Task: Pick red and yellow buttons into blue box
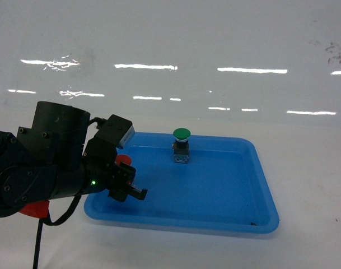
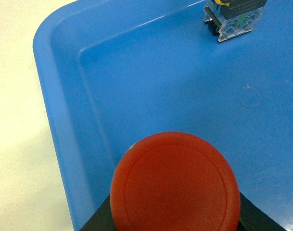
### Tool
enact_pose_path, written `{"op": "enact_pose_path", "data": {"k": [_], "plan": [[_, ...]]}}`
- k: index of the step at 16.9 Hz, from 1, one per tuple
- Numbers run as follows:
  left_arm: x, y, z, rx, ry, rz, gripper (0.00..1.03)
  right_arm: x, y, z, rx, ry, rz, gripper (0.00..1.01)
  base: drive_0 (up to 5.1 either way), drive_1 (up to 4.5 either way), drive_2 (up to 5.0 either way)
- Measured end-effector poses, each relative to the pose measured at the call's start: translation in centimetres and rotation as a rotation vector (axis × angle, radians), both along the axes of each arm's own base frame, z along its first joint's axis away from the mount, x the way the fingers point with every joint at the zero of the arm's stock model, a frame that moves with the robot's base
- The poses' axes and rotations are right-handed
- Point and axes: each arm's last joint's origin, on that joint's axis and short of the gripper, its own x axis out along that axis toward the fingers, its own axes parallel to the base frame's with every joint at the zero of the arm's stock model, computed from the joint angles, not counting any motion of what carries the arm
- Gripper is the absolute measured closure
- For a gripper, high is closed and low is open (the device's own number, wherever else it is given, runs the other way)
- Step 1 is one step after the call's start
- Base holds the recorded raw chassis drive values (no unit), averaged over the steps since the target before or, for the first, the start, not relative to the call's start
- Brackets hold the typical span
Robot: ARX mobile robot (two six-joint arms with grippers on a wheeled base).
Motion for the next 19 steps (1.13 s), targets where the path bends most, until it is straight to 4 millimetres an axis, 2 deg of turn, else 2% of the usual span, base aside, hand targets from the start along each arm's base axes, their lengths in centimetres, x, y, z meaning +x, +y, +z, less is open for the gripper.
{"op": "enact_pose_path", "data": {"k": [1,2,10,13,17,18,19], "plan": [[0.0,0.0,0.0,-0.001,0.0,-0.001,0.77,0.0,0.0,0.0,0.0,0.0,0.0,0.75,0.0,0.0,0.0],[0.0,0.0,0.0,0.0,-0.001,-0.001,0.79,0.0,0.0,0.0,0.0,0.0,0.0,0.75,0.0,0.0,0.0],[0.0,0.1,0.0,0.003,-0.003,0.007,0.79,0.0,0.0,0.0,0.0,0.0,0.0,0.75,0.0,0.0,0.0],[-0.5,0.6,0.7,0.005,-0.012,0.029,0.79,0.0,0.0,0.0,0.0,0.0,0.0,0.75,0.0,0.0,0.0],[-0.8,1.3,3.9,-0.029,-0.08,0.062,0.79,0.0,0.0,0.0,0.0,0.0,0.0,0.75,0.0,0.0,0.0],[-1.6,2.2,7.4,-0.076,-0.154,0.1,0.79,0.0,0.0,0.0,0.0,0.0,0.0,0.75,0.0,0.0,0.0],[-3.3,3.2,9.5,-0.121,-0.173,0.139,0.79,0.0,0.0,0.0,0.0,0.0,0.0,0.75,0.0,0.0,0.0]]}}
